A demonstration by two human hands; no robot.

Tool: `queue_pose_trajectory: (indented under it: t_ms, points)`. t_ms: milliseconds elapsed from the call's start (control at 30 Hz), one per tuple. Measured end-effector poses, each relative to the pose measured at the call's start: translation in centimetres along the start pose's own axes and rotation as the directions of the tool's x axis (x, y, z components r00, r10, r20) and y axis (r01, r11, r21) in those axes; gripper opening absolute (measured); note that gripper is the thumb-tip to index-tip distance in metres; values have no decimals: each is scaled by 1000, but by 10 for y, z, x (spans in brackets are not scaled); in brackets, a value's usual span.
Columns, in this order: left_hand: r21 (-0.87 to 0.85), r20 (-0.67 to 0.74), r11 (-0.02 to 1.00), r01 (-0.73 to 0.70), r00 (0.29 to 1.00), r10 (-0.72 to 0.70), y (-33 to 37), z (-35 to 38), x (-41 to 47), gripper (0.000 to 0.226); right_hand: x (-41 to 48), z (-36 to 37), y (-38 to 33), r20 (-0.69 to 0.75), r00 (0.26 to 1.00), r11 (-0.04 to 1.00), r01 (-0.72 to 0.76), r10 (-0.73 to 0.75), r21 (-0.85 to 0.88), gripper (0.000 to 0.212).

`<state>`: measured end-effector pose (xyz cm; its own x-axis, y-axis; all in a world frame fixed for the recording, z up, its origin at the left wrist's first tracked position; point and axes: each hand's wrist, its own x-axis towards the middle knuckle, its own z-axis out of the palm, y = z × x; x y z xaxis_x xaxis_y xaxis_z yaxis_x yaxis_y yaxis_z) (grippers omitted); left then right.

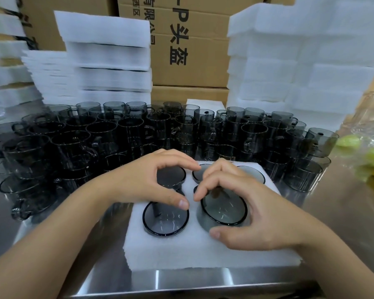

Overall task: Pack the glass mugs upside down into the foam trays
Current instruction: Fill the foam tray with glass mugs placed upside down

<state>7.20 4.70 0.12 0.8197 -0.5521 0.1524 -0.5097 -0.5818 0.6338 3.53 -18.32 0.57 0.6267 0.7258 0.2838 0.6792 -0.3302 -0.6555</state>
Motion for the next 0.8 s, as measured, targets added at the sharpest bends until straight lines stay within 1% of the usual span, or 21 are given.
queue_pose_trajectory:
  t_ms: [167,333,467,567,667,733,800]
  points:
    - [-2,-12,1000,-8,1000,8,-1,0,0,67,6,5,3,-106,994,1000,-12,13,14,18]
    - [-16,-19,1000,-18,1000,17,-1,0,-1,63,6,5,5,-105,994,1000,-22,20,-17,21]
    - [-15,-24,999,-28,999,28,0,1,-1,62,7,2,4,-79,997,993,-26,17,-112,23]
    - [-54,41,999,-8,999,10,0,-4,-2,61,10,0,4,-42,999,977,-15,7,-211,23]
    - [-144,104,988,52,994,-37,3,-10,-1,56,11,-1,4,-15,1000,968,-28,25,-248,26]
    - [-146,139,985,94,988,-73,8,-14,3,55,11,0,6,-39,998,971,-47,39,-235,26]
    - [-106,190,984,143,974,-122,16,-21,8,53,12,4,6,-113,993,982,-43,22,-184,24]
